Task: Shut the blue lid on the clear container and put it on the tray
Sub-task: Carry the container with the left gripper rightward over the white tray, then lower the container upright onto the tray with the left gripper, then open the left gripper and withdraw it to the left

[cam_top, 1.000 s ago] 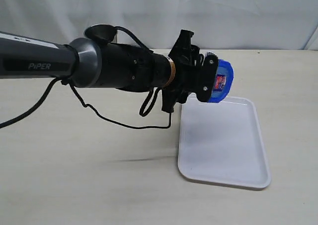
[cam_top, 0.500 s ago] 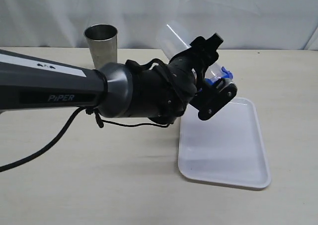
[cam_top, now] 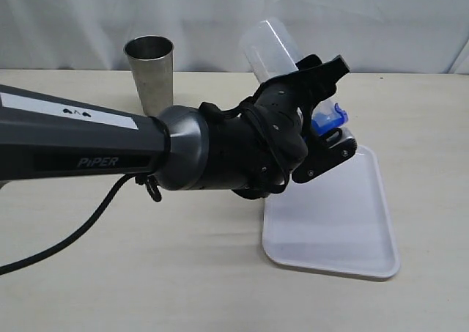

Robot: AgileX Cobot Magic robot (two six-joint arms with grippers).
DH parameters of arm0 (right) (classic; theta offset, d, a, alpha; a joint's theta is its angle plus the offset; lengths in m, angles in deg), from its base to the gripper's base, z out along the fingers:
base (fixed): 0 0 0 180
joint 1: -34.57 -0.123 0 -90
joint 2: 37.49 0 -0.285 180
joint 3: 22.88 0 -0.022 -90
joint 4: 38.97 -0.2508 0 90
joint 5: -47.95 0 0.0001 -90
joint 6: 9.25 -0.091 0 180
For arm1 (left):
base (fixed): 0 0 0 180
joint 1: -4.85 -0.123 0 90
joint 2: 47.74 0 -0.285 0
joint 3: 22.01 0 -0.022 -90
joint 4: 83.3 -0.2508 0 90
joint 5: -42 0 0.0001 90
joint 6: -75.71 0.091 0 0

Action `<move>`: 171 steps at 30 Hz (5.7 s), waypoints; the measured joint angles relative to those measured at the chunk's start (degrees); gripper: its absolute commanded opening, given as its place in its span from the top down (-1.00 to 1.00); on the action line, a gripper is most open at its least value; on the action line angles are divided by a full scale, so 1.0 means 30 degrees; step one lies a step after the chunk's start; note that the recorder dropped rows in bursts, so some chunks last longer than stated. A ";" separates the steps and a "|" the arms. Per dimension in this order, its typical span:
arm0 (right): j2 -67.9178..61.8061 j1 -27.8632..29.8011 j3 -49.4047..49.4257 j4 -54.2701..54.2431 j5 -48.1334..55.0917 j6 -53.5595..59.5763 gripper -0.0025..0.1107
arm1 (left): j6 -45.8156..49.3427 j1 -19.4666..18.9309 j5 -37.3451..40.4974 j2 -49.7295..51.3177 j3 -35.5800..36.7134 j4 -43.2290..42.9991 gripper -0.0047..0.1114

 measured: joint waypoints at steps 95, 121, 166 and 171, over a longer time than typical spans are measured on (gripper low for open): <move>0.0000 0.0000 0.0000 0.0000 0.0265 0.0000 0.88 | -1.8540 -0.5195 -2.3757 0.6019 -0.3160 1.5607 -0.57; 0.0000 0.0000 0.0000 0.0000 0.0407 0.0000 0.88 | -2.2602 -0.5996 -2.2012 0.3087 -0.0656 0.9742 -0.56; 0.0000 0.0000 0.0000 0.0000 0.0452 0.0123 0.88 | -2.2530 -0.6260 -1.8290 -1.4014 1.4379 1.2248 0.92; 0.0000 0.0000 0.0000 0.0000 0.0452 0.0123 0.88 | -2.2348 -0.6260 -1.8339 -1.6920 1.7156 1.3935 0.92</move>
